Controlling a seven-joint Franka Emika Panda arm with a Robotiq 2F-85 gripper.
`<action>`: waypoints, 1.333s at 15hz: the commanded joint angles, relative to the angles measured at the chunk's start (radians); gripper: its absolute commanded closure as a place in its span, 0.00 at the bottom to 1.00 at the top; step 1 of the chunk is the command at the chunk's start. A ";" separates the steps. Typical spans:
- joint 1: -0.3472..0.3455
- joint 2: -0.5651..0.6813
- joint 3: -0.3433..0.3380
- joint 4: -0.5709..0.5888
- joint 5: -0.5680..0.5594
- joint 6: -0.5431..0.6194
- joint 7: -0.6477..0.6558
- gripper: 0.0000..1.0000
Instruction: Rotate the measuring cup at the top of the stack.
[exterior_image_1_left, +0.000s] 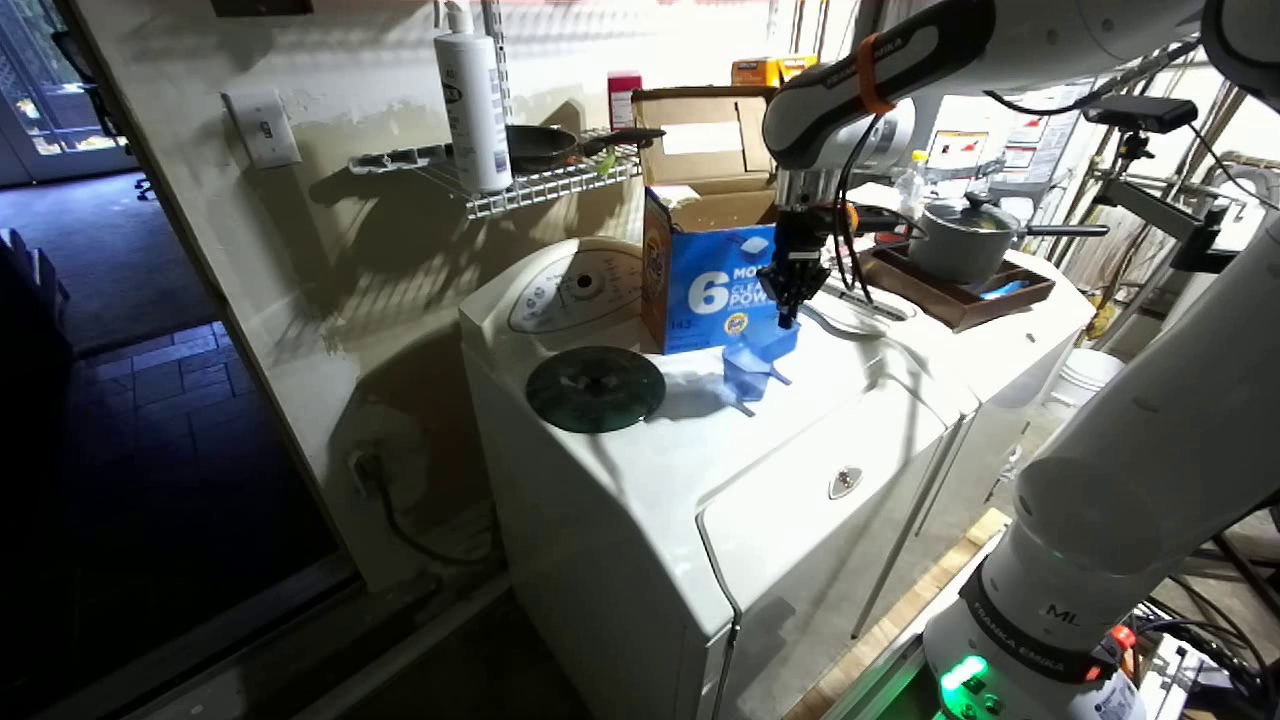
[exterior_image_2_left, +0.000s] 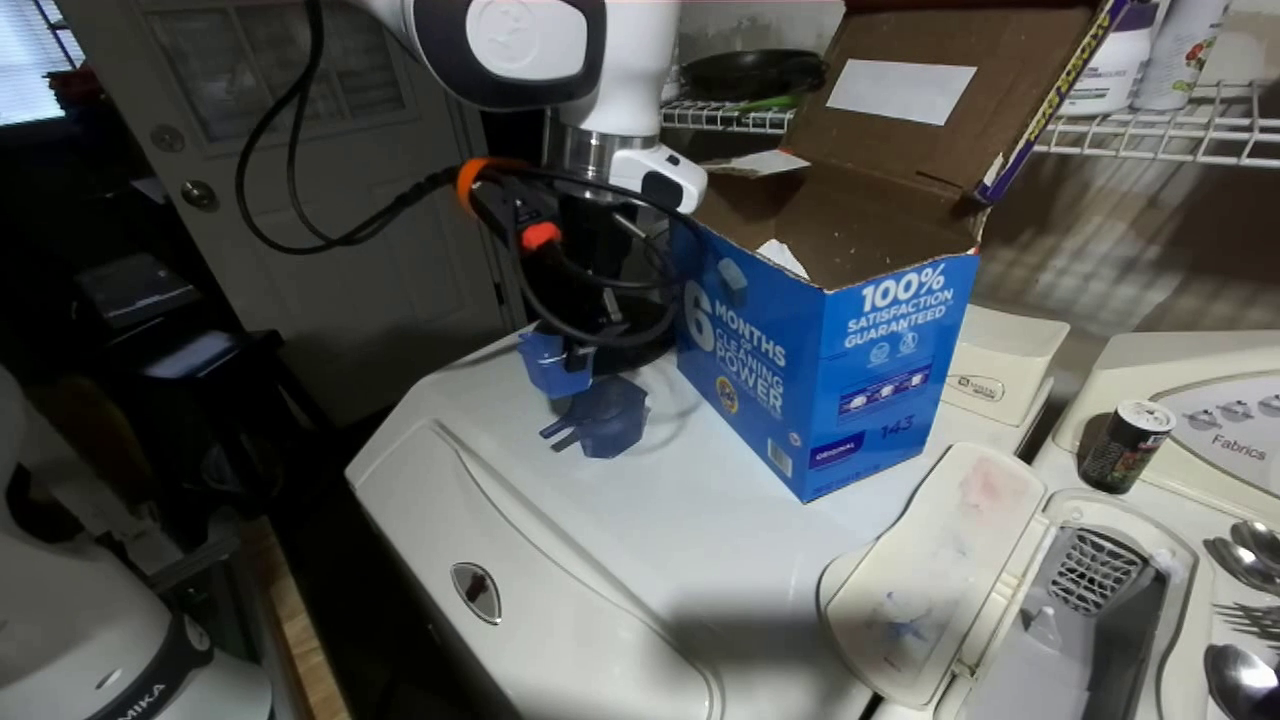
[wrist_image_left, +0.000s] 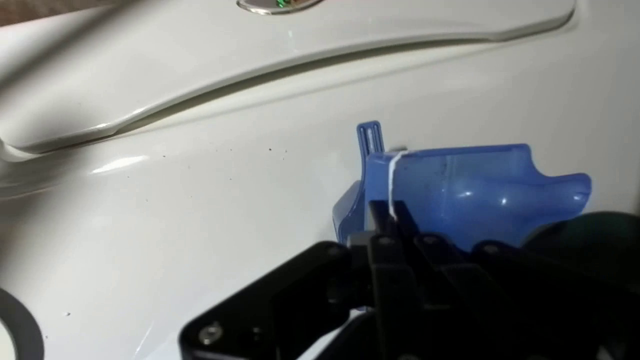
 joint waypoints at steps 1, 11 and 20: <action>0.016 -0.022 0.017 0.043 -0.115 -0.126 -0.076 0.99; 0.028 -0.023 0.019 0.077 -0.168 -0.162 -0.157 0.97; 0.057 0.025 0.026 0.080 -0.305 -0.124 -0.445 0.99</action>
